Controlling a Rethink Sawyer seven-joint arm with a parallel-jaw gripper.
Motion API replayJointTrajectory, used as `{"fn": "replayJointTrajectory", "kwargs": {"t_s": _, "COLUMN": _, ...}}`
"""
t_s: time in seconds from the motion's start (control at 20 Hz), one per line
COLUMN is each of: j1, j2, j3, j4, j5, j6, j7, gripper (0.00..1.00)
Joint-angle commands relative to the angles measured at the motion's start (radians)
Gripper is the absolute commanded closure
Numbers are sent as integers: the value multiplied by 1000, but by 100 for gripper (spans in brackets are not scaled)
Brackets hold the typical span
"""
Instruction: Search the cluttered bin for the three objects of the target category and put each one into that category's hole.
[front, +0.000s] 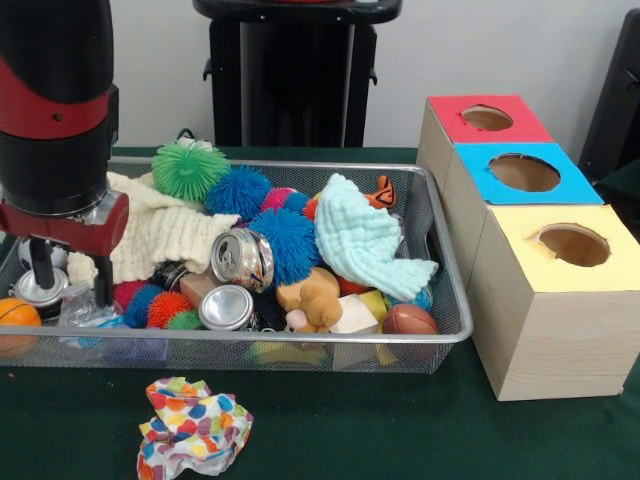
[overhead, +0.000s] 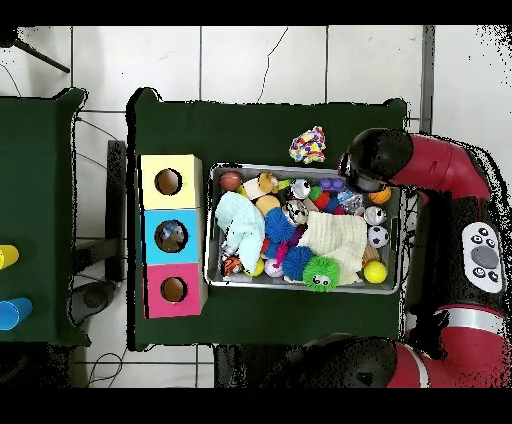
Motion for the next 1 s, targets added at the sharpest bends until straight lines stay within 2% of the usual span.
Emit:
{"fn": "replayJointTrajectory", "kwargs": {"t_s": 0.05, "j1": -1, "j2": -5, "j3": -13, "j4": 127, "j5": -12, "j6": -61, "j7": 59, "gripper": 0}}
{"fn": "replayJointTrajectory", "kwargs": {"t_s": 0.15, "j1": 3, "j2": -2, "j3": -27, "j4": 129, "j5": -8, "j6": -76, "j7": 101, "gripper": 0}}
{"fn": "replayJointTrajectory", "kwargs": {"t_s": 0.25, "j1": 18, "j2": -5, "j3": -59, "j4": 139, "j5": -3, "j6": -92, "j7": 182, "gripper": 0}}
{"fn": "replayJointTrajectory", "kwargs": {"t_s": 0.3, "j1": 25, "j2": -6, "j3": -84, "j4": 149, "j5": 9, "j6": -97, "j7": 254, "gripper": 0}}
{"fn": "replayJointTrajectory", "kwargs": {"t_s": 0.5, "j1": 47, "j2": -1, "j3": -154, "j4": 188, "j5": 49, "j6": -138, "j7": 428, "gripper": 0}}
{"fn": "replayJointTrajectory", "kwargs": {"t_s": 0.85, "j1": 90, "j2": 41, "j3": -244, "j4": 201, "j5": 101, "j6": -190, "j7": 567, "gripper": 0}}
{"fn": "replayJointTrajectory", "kwargs": {"t_s": 1.0, "j1": 106, "j2": 61, "j3": -281, "j4": 221, "j5": 109, "j6": -253, "j7": 645, "gripper": 0}}
